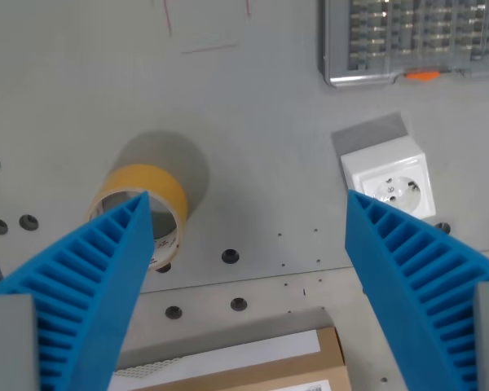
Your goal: Move above the white socket
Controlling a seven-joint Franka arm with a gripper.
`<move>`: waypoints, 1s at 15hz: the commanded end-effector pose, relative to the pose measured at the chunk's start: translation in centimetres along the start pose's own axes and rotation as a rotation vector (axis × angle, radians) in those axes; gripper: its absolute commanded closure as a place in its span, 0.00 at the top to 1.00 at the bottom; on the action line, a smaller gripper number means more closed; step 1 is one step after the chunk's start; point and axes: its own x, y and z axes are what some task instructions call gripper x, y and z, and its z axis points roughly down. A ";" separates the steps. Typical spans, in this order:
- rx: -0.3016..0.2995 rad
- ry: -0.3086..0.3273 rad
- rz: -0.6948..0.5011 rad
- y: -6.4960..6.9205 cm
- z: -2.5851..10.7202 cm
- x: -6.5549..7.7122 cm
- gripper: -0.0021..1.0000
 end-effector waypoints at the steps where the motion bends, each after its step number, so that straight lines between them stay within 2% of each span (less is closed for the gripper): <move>1: 0.002 0.051 0.168 0.6 0.7 -0.6 1.00; 9: 0.014 0.100 0.425 2.2 3.5 -2.1 1.00; 15: 0.032 0.123 0.625 3.9 6.2 -3.9 1.00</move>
